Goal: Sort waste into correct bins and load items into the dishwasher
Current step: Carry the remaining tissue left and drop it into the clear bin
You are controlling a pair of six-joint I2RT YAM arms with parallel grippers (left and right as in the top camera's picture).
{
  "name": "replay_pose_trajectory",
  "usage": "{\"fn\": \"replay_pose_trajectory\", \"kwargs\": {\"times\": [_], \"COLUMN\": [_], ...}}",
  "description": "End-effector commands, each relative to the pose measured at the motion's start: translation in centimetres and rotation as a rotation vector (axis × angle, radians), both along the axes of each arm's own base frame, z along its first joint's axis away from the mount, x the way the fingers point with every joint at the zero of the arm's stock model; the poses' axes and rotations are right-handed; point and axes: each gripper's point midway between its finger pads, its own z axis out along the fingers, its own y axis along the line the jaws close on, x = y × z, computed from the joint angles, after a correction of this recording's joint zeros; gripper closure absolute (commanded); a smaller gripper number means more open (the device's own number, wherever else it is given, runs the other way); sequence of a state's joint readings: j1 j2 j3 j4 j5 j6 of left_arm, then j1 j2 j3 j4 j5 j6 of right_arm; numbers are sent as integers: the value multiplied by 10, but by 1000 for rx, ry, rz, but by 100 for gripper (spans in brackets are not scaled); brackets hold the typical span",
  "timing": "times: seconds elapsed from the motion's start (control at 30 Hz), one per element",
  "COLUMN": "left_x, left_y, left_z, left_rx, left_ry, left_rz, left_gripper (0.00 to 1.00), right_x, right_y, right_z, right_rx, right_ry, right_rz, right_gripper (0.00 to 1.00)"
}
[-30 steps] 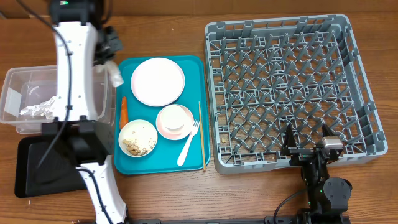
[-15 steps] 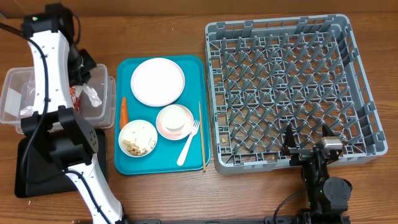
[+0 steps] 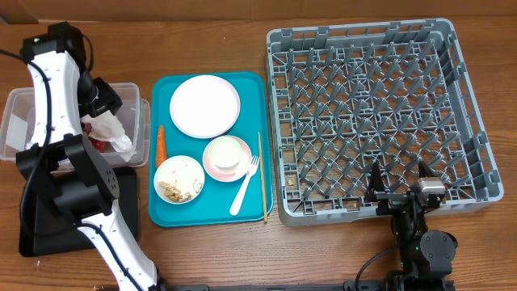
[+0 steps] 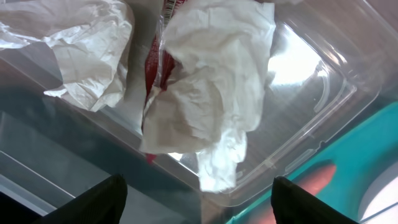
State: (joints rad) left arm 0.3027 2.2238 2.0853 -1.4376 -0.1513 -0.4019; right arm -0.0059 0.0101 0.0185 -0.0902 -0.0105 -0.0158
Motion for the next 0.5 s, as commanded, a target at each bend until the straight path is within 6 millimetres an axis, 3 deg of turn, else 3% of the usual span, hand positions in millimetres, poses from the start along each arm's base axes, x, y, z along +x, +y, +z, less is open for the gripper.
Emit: {"fn": "replay_pose_trajectory", "kwargs": {"times": [0.0, 0.13, 0.27, 0.37, 0.47], "left_x": [1, 9, 12, 1, -11], "left_y": [-2, -20, -42, -63, -101], "left_z": [-1, 10, 37, 79, 111], "left_rx": [-7, -108, -167, -153, -183], "left_ry": [5, -53, -129, -189, -234], "left_rz": [-48, -131, -220, -266, -355], "left_gripper": [23, 29, 30, 30, 29], "right_x": [0, 0, 0, 0, 0], "right_y": [-2, -2, -2, -2, -2], "right_z": [-2, -2, -2, -2, -2], "right_rx": [-4, -4, -4, -4, -4], "right_ry": [-2, -2, -2, -2, -2], "right_rz": [-12, -12, -12, -12, -12], "right_gripper": [0, 0, 0, 0, 0]}}
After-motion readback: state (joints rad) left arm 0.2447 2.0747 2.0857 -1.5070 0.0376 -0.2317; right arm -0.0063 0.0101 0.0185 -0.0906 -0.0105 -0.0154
